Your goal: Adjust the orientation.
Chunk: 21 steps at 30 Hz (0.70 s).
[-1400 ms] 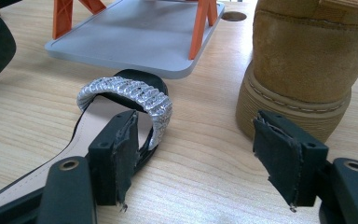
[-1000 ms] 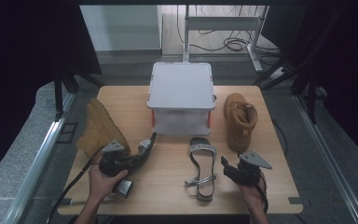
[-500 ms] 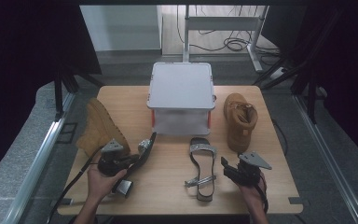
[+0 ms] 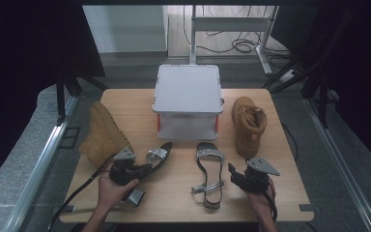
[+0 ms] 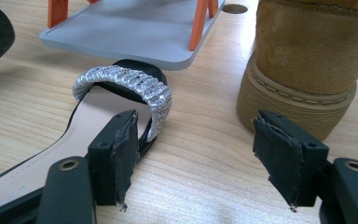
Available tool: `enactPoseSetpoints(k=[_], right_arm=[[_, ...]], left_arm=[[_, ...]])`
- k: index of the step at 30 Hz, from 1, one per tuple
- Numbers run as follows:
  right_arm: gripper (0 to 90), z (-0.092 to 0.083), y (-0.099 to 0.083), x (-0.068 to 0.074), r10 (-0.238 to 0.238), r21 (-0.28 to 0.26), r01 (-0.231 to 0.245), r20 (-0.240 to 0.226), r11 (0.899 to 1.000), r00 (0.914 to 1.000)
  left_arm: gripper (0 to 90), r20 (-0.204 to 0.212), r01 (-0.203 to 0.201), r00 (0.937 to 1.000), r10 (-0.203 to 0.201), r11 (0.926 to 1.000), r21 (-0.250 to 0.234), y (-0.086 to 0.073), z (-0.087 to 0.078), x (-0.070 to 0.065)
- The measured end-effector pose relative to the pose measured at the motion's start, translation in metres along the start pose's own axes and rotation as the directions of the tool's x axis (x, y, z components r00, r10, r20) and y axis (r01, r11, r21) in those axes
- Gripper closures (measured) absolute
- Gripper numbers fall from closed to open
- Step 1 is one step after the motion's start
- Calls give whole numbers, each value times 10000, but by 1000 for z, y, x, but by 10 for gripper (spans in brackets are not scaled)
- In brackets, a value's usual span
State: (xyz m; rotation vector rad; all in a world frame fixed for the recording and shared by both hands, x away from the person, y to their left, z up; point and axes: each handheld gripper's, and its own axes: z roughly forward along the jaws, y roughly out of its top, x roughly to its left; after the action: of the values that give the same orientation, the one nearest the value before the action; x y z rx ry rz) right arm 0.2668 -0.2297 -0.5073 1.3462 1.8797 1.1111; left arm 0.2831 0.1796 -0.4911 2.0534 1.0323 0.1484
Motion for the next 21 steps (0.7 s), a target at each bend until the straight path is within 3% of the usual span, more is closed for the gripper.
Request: enactPoseSetpoints(k=[2, 5, 8, 11, 15, 21], right_arm=[[306, 1, 0, 1, 16, 42, -16, -15, 10000, 10000], [305, 1, -1, 1, -23, 60, 24, -29, 10000, 10000], [304, 0, -1, 1, -36, 36, 36, -21, 10000, 10000], [306, -1, 0, 0, 73, -8, -73, 25, 10000, 10000], [305, 0, -1, 0, -6, 22, 6, 55, 10000, 10000], [305, 1, -1, 1, 51, 68, -51, 7, 10000, 10000]], left_arm=[[877, -31, -440, 9990, 443, 9975, 551, 0, 11, -13], [885, -82, -979, 9950, 997, 9876, 1229, -2, 30, -32], [889, 46, -1109, 9938, 1110, 9879, 1088, 0, 29, -39], [889, 55, -976, 9952, 975, 9899, 1027, 1, 24, -36], [889, 371, -872, 9958, 842, 9922, 891, 3, 17, -37], [888, 582, -1150, 9924, 1087, 9862, 1193, 1, 18, -53]])
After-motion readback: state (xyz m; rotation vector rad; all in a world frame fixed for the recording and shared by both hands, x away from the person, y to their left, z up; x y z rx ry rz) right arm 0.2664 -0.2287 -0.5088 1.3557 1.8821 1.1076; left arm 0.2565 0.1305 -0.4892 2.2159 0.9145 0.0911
